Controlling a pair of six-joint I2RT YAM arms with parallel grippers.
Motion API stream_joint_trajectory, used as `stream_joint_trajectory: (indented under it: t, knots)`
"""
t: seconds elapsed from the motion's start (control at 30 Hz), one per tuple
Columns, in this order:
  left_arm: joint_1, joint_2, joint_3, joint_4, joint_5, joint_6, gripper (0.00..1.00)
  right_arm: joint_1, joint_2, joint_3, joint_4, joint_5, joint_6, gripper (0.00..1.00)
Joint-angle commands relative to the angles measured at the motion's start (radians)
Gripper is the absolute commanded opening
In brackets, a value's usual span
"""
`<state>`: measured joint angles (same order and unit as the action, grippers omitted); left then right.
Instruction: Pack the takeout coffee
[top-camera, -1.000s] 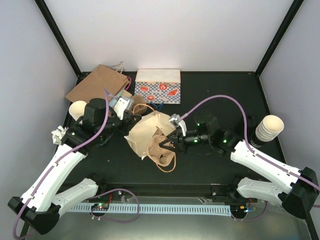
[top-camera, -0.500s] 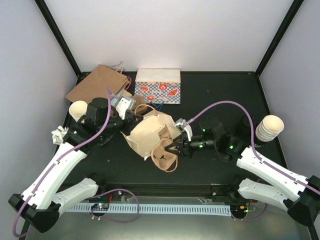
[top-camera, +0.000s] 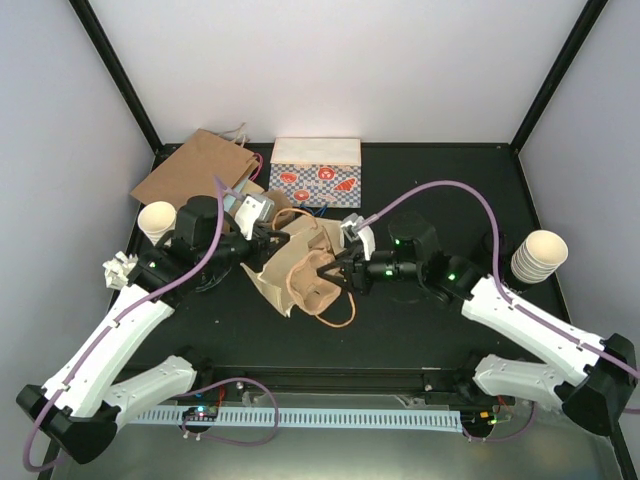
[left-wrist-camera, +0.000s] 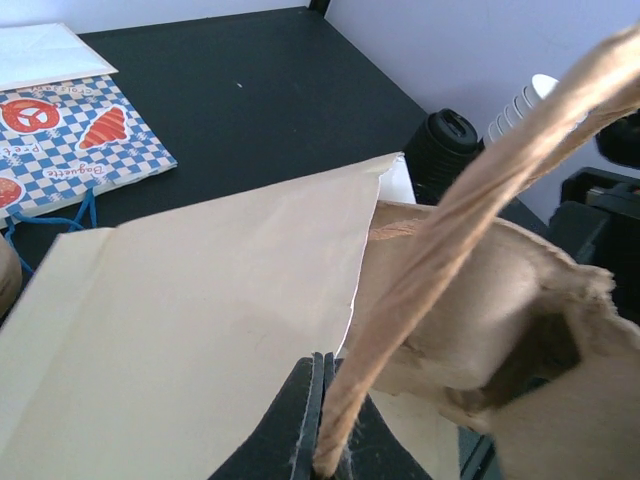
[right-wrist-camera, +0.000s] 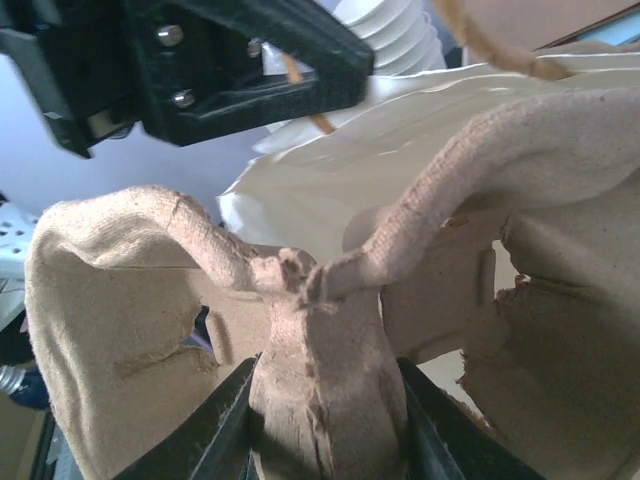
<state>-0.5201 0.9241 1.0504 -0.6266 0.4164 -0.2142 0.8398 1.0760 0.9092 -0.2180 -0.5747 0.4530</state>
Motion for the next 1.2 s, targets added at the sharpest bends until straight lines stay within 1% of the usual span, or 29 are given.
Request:
stream_joint_trajectory:
  t: [0.0, 0.2, 0.43, 0.7, 0.83, 0.97, 1.17]
  knots:
    - [-0.012, 0.000, 0.013, 0.040, 0.017, -0.013, 0.02, -0.004, 0.036, 0.046, -0.002, 0.103, -0.018, 0.32]
    - [-0.022, 0.010, 0.017, 0.043, 0.016, -0.013, 0.01, 0.030, 0.074, 0.086, -0.053, 0.240, -0.066, 0.32]
    - [-0.027, 0.021, 0.014, 0.047, 0.013, -0.011, 0.02, 0.054, 0.071, 0.090, -0.019, 0.254, -0.142, 0.32]
    - [-0.037, 0.019, 0.013, 0.027, 0.012, -0.004, 0.02, 0.056, 0.067, 0.145, -0.126, 0.378, -0.292, 0.32]
    - [-0.039, 0.018, 0.014, 0.027, 0.006, -0.005, 0.02, 0.056, 0.069, 0.137, -0.125, 0.416, -0.297, 0.32]
    - [-0.041, 0.014, 0.017, 0.033, 0.005, -0.013, 0.02, 0.056, 0.069, 0.090, -0.100, 0.465, -0.276, 0.32]
    - [-0.044, 0.015, 0.020, 0.041, 0.007, -0.028, 0.01, 0.091, 0.062, 0.022, -0.048, 0.528, -0.234, 0.32]
